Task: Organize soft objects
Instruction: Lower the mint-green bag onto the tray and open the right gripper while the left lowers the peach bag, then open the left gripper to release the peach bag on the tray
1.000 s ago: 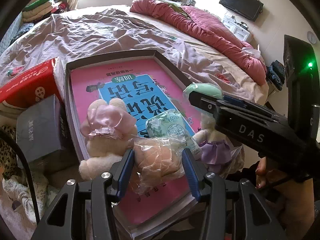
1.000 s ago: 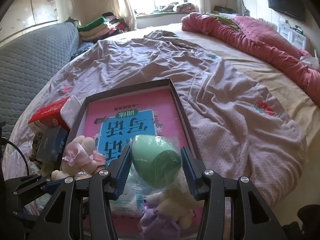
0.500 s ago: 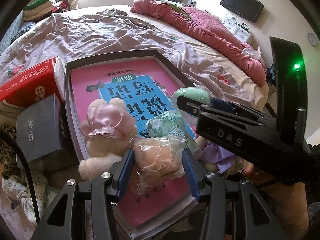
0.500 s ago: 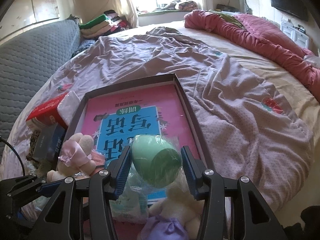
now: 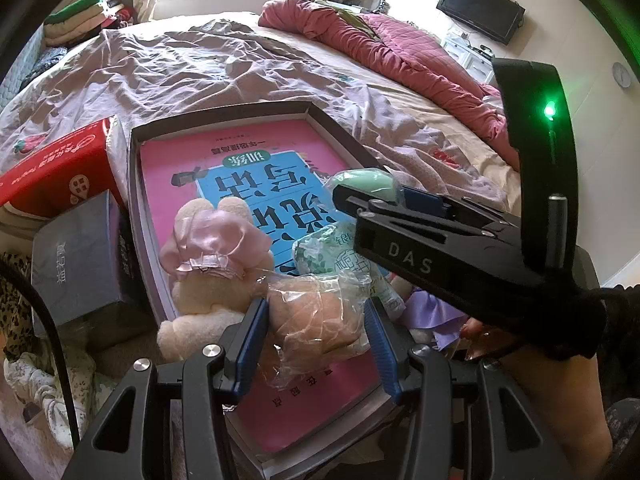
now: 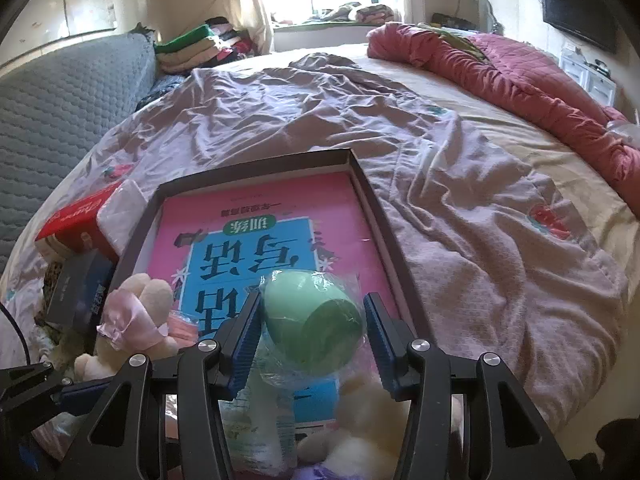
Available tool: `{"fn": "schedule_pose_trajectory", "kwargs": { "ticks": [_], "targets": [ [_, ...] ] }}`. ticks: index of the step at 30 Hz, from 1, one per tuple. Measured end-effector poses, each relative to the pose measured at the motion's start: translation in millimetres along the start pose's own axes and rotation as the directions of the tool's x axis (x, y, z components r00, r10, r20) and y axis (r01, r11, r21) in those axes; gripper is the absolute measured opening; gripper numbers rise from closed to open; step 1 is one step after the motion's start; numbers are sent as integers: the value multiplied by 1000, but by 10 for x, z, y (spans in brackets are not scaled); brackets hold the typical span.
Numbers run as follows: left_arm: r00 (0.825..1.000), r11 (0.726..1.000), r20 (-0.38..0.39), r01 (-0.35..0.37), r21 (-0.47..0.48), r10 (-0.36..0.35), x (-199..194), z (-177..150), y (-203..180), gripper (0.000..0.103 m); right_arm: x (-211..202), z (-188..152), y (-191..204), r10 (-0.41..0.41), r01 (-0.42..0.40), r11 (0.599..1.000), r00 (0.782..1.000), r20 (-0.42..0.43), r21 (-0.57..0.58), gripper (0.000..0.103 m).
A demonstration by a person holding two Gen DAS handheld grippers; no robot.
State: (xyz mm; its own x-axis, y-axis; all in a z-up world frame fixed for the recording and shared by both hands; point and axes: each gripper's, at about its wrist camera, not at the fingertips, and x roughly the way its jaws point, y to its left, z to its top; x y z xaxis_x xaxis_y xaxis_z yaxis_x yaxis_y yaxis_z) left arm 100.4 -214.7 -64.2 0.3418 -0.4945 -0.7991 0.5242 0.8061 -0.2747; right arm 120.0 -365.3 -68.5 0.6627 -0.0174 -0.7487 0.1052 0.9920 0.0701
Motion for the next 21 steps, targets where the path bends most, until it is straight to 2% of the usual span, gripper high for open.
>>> {"fn": "schedule_pose_trajectory", "kwargs": {
  "ticks": [9,13,21],
  "targets": [
    [1000,1000,1,1,6,-1,1,-3,2,50,-3,-18,-14,1,-1,1000,1000,-5,5,54],
    [1000,1000,4,-1,9,1,-3,0,-8,51,-39,-9,-6,-1,1,1000,1000,7,-1,62],
    [1000,1000,6,15,2,-15,-3,-4,7,51,-175,4,-42,-14,14,1000,999,36,2,63]
  ]
}}
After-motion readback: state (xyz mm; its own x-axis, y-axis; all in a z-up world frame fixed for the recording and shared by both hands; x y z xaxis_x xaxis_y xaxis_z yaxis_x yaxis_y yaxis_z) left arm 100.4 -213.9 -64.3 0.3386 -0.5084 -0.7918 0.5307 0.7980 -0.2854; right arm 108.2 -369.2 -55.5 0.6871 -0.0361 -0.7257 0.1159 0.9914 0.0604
